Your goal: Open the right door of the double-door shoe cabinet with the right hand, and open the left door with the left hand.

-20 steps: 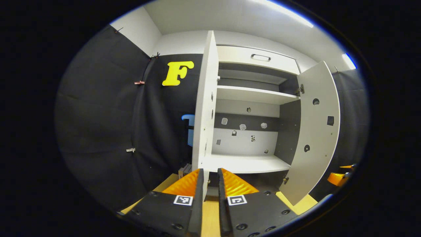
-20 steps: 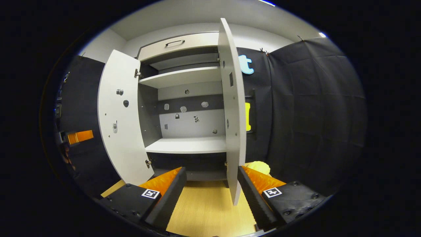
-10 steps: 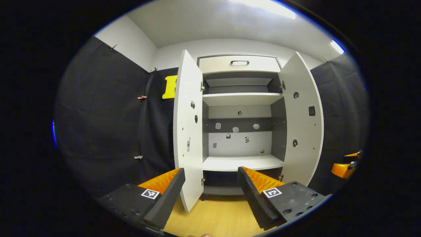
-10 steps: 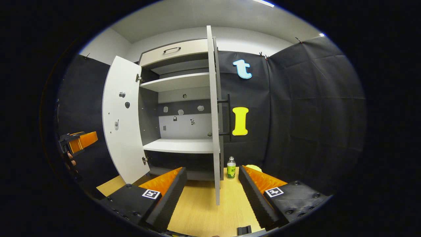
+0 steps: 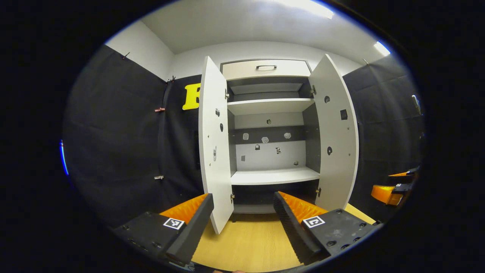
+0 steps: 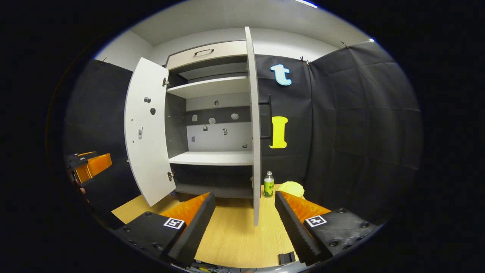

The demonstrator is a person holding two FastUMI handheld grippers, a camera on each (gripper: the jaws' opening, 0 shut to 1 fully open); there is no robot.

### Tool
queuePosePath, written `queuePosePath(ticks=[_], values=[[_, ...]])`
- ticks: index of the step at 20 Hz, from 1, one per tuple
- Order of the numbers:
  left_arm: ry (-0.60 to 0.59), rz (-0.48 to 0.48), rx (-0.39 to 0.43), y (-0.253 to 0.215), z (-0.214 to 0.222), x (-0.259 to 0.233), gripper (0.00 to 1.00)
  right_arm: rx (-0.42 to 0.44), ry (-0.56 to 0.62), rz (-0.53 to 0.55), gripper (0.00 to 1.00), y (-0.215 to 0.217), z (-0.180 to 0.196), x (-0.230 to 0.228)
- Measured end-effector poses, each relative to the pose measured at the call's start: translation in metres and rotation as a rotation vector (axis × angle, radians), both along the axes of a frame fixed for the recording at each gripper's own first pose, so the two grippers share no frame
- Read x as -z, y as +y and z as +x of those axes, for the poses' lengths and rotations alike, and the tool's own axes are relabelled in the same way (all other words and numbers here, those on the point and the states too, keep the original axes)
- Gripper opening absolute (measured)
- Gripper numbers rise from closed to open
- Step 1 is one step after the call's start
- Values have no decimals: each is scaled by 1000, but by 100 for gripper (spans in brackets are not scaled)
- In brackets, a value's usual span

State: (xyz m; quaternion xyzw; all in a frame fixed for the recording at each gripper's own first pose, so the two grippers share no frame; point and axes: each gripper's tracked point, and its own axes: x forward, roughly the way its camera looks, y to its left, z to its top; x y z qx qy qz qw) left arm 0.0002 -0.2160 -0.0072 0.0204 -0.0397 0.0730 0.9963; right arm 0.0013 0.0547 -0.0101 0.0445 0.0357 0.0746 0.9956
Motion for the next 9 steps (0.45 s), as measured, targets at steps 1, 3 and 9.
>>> queuePosePath(ticks=[1,3,9], values=[[-1,-14,15,1,0,1,98,2,-7,-1,99,7,-1,0],[-7,-42,33,3,1,6,98,12,-21,-11,99,20,-4,-2],[2,-97,30,9,-7,29,98,-41,-10,-22,99,65,-27,18]])
